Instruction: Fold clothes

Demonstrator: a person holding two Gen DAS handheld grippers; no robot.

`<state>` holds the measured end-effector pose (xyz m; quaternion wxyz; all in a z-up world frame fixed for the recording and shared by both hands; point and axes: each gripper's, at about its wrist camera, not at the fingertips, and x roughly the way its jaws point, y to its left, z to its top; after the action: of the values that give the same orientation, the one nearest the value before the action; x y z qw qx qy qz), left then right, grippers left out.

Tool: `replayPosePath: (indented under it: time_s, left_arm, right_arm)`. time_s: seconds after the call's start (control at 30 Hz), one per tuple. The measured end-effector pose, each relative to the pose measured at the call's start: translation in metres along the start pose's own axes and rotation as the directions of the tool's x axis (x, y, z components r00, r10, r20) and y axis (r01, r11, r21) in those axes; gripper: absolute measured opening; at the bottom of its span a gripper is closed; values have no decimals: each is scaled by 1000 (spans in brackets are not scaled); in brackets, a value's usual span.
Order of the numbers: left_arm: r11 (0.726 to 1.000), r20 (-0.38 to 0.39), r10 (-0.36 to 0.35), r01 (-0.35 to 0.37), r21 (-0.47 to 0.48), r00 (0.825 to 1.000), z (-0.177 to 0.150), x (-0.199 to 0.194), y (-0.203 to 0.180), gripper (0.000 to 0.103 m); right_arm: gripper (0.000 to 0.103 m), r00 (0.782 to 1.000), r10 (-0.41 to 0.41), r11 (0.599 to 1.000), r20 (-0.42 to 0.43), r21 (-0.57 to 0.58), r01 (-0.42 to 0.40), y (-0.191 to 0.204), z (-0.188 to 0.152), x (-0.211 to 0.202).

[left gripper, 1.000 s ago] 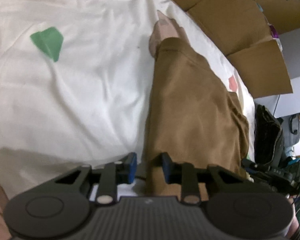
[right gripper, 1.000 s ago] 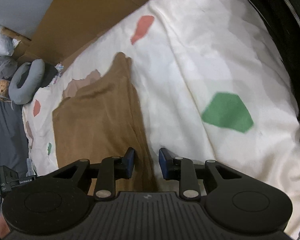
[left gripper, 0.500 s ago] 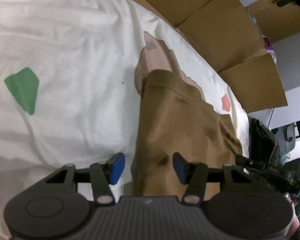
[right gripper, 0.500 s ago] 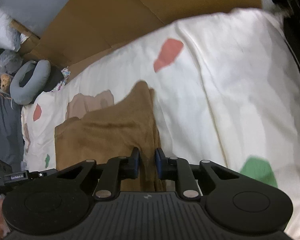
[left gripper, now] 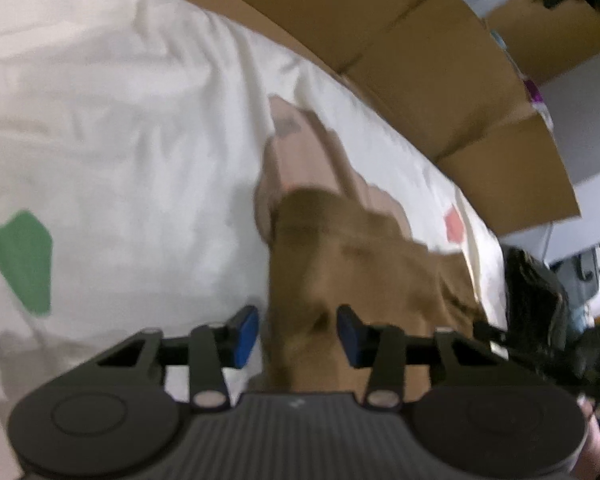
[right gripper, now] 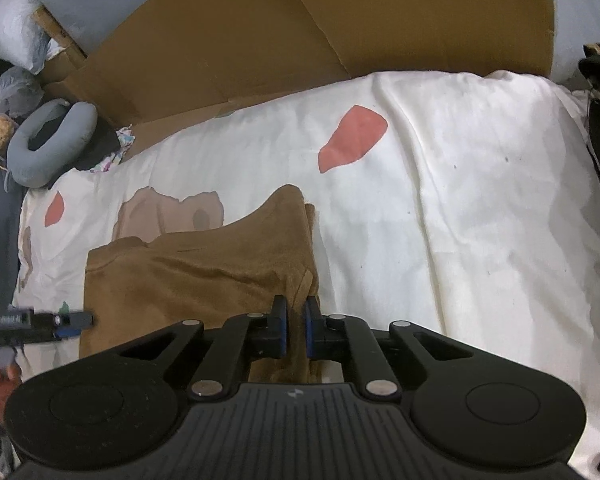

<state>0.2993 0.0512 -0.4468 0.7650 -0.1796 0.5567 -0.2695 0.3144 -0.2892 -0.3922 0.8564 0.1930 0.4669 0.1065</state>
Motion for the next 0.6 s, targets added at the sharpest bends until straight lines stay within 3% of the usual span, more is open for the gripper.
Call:
replayPosePath:
  time_s: [0.13,0.23,0.3,0.33,0.37,0.4,0.53,0.6]
  left_arm:
    - [1000,1,-13,13,-25,1000,10,5,3,40]
    - [999,-10,-40,40,-19,999,12,9,1,49]
    - [999,-8,-38,38,6,999,12,13,-4,48]
    - [999,-7,-36,36,18,999,12,15,-6,40]
    - [999,-5,-39,39,20,999,12,17,-6,21]
    - [999,-3,-38,38,13,999,13,18,-4,15]
    - [999,31,-35,36,-14,999,15,14,1,12]
    - [999,37,-37,38,-22,999,16,11,4,12]
  right_arm:
    - [7,1000,-9,1000,1,-21,9,2,2,3]
    - [7,1000,-6,1000,-8,-3,6,-2,1,6]
    - [8,1000,2,1000,-13,25,-2,-7,1,6]
    - [10,1000,5,999,-14,36,-5,-8,1,4]
    - [10,1000,10,999,-14,44,-10,-9,2,2]
    - [13,1000,18,999,-13,50,-17,-9,2,0]
    - [40,998,61,995,-9,84,-60,-15,0,-12]
    - [41,997,74,993,-16,92,-73,-21,-3,-17]
